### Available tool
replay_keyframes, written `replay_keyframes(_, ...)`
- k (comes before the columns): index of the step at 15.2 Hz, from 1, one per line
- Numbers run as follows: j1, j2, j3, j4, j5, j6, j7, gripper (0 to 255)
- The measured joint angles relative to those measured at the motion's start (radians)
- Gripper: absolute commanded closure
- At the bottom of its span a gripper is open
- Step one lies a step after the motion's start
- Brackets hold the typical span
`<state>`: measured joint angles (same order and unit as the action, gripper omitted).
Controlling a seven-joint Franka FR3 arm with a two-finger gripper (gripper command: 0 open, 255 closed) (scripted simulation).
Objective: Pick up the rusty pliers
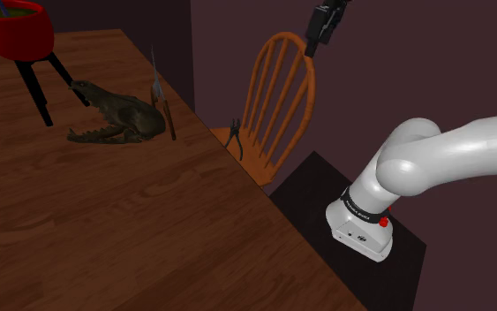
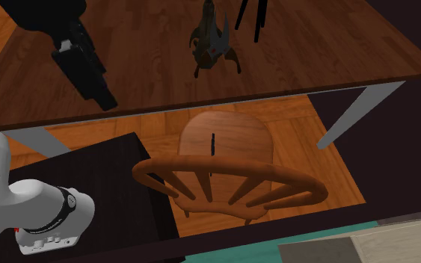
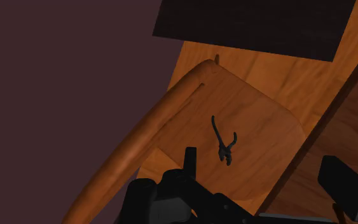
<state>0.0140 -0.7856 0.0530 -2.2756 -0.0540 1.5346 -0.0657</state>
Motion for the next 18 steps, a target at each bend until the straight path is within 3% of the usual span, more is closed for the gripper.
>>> replay_keyframes(5,-0.017,0.054,0.013,-0.046,0.024,0.098,0.068,0)
replay_keyframes(11,-0.047,0.156,0.033,-0.153,0.066,0.311,0.191,0)
replay_keyframes(18,-0.076,0.354,0.068,-0.206,0.112,0.569,0.338,0)
